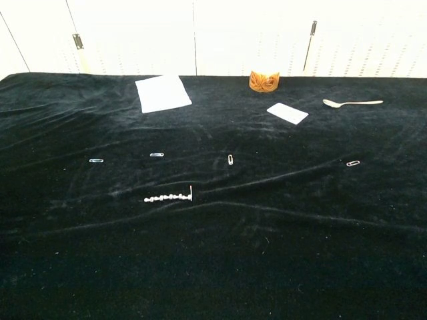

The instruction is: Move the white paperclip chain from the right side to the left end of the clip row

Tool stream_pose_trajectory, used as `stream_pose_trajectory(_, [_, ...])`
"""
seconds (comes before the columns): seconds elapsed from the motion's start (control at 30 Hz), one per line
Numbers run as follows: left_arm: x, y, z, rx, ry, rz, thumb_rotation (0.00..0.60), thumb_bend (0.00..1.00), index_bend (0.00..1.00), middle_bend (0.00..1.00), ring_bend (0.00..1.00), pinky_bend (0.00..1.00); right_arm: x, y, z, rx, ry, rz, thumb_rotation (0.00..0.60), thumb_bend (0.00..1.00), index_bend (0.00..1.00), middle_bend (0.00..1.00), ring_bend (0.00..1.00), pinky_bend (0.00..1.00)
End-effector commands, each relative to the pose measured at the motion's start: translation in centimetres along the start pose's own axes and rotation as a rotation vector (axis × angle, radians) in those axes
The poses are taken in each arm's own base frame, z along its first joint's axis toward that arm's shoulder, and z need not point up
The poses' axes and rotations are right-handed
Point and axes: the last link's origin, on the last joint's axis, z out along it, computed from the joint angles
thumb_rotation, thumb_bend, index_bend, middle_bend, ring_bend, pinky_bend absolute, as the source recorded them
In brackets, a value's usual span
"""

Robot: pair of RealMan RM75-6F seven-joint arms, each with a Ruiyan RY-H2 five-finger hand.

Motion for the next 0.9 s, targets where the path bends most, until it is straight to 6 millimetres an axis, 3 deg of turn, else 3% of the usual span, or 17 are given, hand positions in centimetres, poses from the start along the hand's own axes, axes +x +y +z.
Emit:
stream_pose_trajectory(0.03, [-1.9, 3.8, 2.6, -0.054, -0.072, 0.019, 0.600, 0.29, 0.49, 0.96, 0.95, 0.95, 1.6, 0.9, -0.7, -0.019, 0.055, 0.010, 0.600, 0.35, 0.00, 0.00, 0.00, 0.00])
stream_pose_trajectory(0.2, [-3.7, 7.0, 5.1, -0.078, -0.145, 0.034, 0.600, 0.29, 0.50, 0.97, 0.97, 0.96, 2.8, 1.5, -1.3, -0.037, 0.090, 0.037, 0.600, 0.35, 0.00, 0.00, 0.00, 0.00])
stream_pose_trajectory(0.5, [-6.1, 10.7, 9.2, -0.094, -0.222, 0.030, 0.600, 0.31, 0.50, 0.98, 0.98, 0.97, 4.2, 2.4, -2.1, -0.070, 0.147, 0.057, 0.600, 0.35, 0.00, 0.00, 0.00, 0.00])
stream_pose_trajectory(0.9, [-8.0, 12.5, 12.4, -0.089, -0.292, 0.044, 0.600, 0.36, 0.51, 0.99, 0.98, 0.98, 4.7, 3.6, -2.8, -0.126, 0.153, 0.069, 0.600, 0.35, 0.00, 0.00, 0.00, 0.00])
